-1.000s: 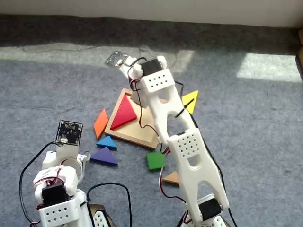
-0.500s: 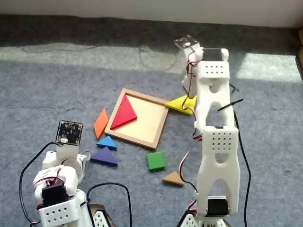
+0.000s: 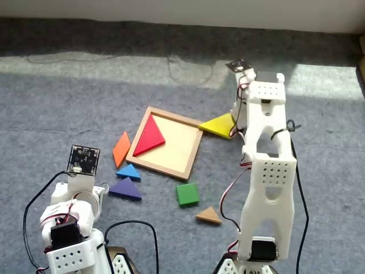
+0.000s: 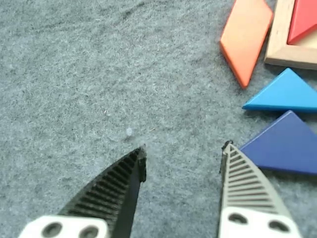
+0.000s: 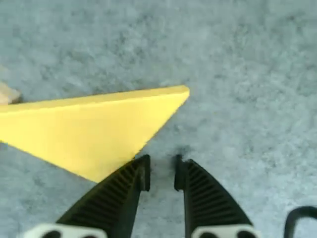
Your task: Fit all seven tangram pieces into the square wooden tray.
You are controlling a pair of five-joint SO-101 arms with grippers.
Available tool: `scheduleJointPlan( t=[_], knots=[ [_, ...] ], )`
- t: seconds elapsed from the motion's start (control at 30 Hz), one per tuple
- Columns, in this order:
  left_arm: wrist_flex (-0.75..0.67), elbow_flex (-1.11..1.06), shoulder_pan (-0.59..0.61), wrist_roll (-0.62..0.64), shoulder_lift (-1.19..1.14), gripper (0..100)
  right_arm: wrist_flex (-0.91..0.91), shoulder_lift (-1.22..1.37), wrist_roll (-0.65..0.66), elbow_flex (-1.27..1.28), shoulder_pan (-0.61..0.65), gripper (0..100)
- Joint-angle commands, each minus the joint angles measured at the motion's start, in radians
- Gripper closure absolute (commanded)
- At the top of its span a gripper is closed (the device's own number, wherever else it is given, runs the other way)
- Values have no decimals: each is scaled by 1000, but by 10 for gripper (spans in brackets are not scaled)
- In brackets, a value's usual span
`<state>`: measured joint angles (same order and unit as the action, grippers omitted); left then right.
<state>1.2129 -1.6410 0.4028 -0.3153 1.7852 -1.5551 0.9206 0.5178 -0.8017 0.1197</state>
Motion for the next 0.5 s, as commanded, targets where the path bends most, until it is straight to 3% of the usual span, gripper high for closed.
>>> scheduleJointPlan(
  t=[0.0, 0.2, 0.47],
  knots=[
    [-17, 4, 10, 0, 35, 751, -116, -45, -11, -81, 171, 918],
    [-17, 4, 12, 0, 35, 751, -211, -45, -63, -222, 309, 919],
    [-17, 4, 12, 0, 35, 751, -209, -148, -75, -255, 242, 919]
  ],
)
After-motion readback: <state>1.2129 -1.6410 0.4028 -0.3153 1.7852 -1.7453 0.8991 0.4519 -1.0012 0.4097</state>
